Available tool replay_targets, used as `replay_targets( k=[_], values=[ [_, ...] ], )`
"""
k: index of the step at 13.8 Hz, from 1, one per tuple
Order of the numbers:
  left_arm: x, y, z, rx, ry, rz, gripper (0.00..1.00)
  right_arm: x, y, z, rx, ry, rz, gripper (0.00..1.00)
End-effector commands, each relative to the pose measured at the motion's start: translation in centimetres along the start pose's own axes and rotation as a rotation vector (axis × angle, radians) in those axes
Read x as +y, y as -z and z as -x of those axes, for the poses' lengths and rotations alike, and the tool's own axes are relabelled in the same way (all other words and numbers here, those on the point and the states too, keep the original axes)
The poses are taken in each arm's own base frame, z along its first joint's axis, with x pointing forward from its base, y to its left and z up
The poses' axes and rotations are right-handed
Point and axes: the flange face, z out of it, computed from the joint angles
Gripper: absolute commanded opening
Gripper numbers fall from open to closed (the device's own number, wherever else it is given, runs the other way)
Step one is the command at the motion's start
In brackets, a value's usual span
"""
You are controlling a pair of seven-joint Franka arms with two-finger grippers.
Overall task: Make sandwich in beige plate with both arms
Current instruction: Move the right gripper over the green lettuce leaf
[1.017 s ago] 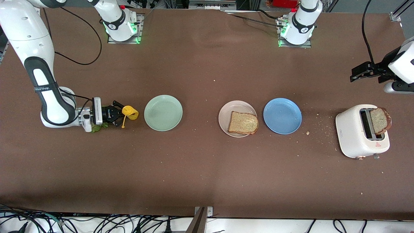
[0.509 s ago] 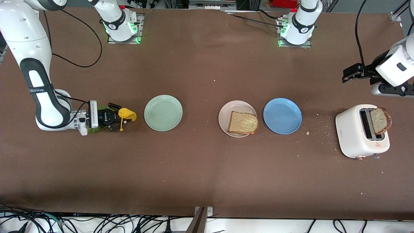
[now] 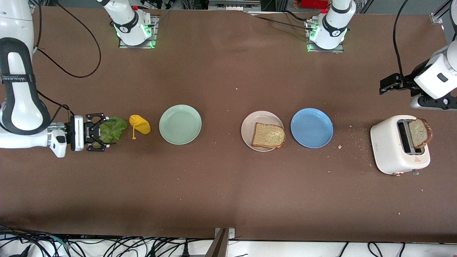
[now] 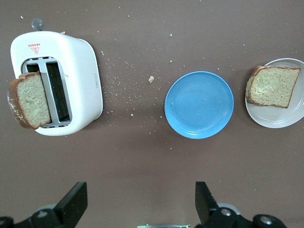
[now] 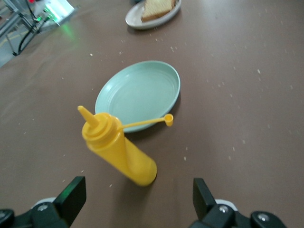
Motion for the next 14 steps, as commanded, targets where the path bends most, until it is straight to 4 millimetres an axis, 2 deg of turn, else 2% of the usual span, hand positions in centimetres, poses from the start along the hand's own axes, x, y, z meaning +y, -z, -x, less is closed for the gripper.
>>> replay_targets(
  k=[1,3,6,7,8,10,14],
  values=[
    [0.0,0.5,-0.3,0.008,-0.017,-0.026,1.00,-0.7,2.0,-0.9,-0.132,-0.116,0.037,1.00],
    [0.0,0.5,-0.3,0.006,-0.017,-0.026,1.00,-0.3,3.4,-0.6,-0.255,-0.203,0.120,1.00],
    [-0.1,0.5,-0.3,0.006,-0.015,-0.024,1.00,-0.7,5.2,-2.6,-0.478,-0.357,0.266,1.00],
    [-0.1,0.5,-0.3,0.006,-0.014,-0.023,1.00,-0.9,5.0,-3.4,-0.509,-0.425,0.306,1.00],
    [-0.1,0.5,-0.3,0.008,-0.015,-0.023,1.00,-1.1,4.2,-4.1,-0.527,-0.484,0.343,1.00],
    [-0.1,0.5,-0.3,0.006,-0.014,-0.023,1.00,-1.8,2.0,-4.0,-0.517,-0.640,0.451,1.00],
    [-0.1,0.4,-0.3,0.003,-0.015,-0.024,1.00,-2.3,-3.7,-0.7,-0.470,-0.805,0.595,1.00]
  ],
)
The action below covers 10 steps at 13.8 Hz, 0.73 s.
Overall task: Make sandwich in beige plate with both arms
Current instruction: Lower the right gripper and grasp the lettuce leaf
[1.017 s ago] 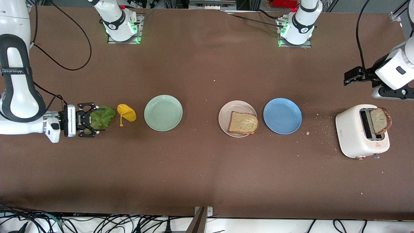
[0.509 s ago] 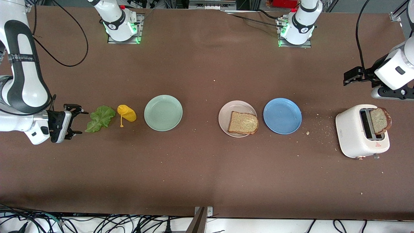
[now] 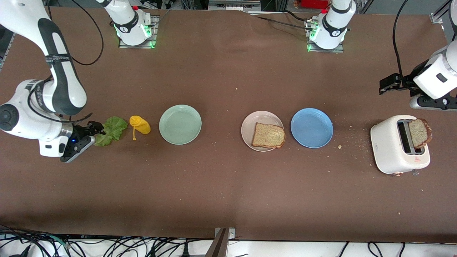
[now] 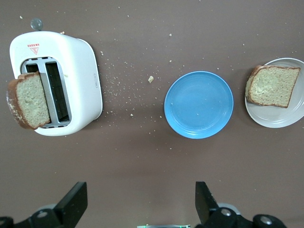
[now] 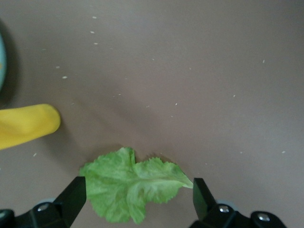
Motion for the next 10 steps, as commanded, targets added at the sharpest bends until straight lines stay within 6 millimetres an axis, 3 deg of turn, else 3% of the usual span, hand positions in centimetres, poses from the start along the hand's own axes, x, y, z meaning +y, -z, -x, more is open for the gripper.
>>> replay_targets(
  k=[1,10],
  values=[
    [-0.1,0.4,-0.3,0.004,-0.015,-0.023,1.00,-1.9,-2.6,1.9,-0.013,-0.140,0.065,1.00],
    [-0.1,0.4,-0.3,0.004,-0.015,-0.023,1.00,-3.0,-7.2,1.9,-0.049,-0.536,0.088,1.00]
  ],
)
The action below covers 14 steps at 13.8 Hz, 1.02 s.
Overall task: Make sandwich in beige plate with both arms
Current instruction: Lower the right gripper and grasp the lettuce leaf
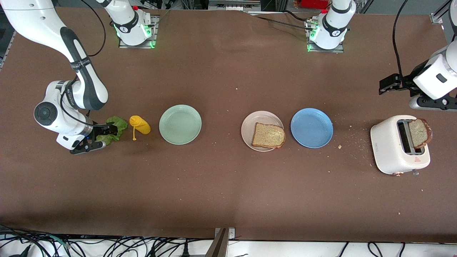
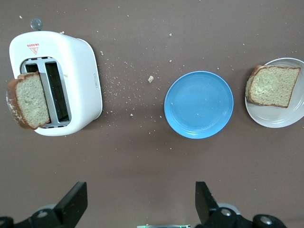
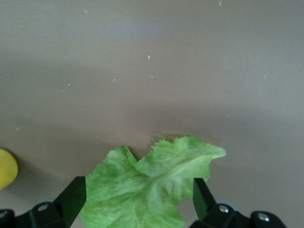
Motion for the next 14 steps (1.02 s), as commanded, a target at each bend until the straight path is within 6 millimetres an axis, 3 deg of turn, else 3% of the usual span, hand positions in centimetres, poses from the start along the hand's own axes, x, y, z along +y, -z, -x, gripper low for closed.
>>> replay_targets(
  k=[1,6,7,9,10,14],
  values=[
    [-0.1,0.4,-0.2,0.004,-0.015,-0.025,1.00,-1.0,-2.1,0.7,0.017,-0.100,0.011,1.00],
    [-0.1,0.4,-0.2,0.002,-0.015,-0.023,1.00,-1.2,-4.8,1.3,0.045,-0.140,-0.002,0.97],
    [-0.1,0.4,-0.2,0.002,-0.015,-0.023,1.00,-1.3,-4.8,1.3,0.045,-0.143,-0.003,0.81],
    [-0.1,0.4,-0.2,0.002,-0.015,-0.023,1.00,-1.3,-5.0,1.4,0.038,-0.144,-0.005,0.25],
    [-0.2,0.4,-0.2,0.002,-0.013,-0.023,1.00,-1.3,-5.0,1.4,0.036,-0.146,-0.005,0.03],
    [-0.2,0.4,-0.2,0.002,-0.012,-0.023,1.00,-1.2,-4.3,1.0,0.038,-0.135,-0.002,0.00]
  ],
)
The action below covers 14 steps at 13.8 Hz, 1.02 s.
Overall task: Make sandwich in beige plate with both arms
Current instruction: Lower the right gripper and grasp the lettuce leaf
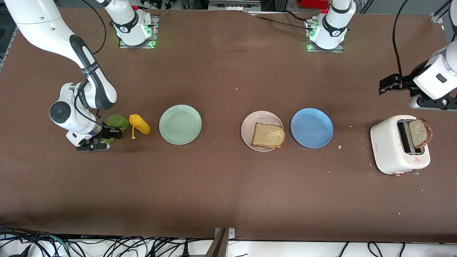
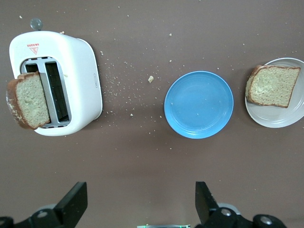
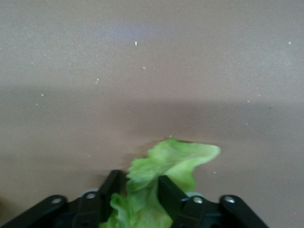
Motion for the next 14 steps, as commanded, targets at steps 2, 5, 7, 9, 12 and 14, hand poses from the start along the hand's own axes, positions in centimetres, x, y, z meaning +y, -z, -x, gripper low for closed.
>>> replay_targets(
  k=[2,5,7,9,12,14],
  values=[
    [-0.1,0.4,-0.2,0.003,-0.015,-0.023,1.00,0.0,0.9,-0.7,-0.036,-0.005,0.009,0.00],
    [-0.2,0.3,-0.2,0.000,-0.014,-0.023,1.00,0.3,3.3,-1.7,-0.075,0.002,0.021,0.00],
    [-0.2,0.3,-0.2,-0.001,-0.012,-0.023,1.00,0.4,5.0,-2.3,-0.080,0.009,0.027,0.00],
    [-0.2,0.3,-0.2,0.000,-0.014,-0.023,1.00,0.2,7.0,-3.1,-0.109,0.011,0.030,0.00],
    [-0.1,0.3,-0.2,0.000,-0.014,-0.023,1.00,-0.4,11.5,-4.2,-0.152,0.023,0.036,0.00],
    [-0.1,0.3,-0.2,0.000,-0.014,-0.021,1.00,-1.6,15.4,-4.8,-0.179,0.039,0.036,0.00]
  ],
)
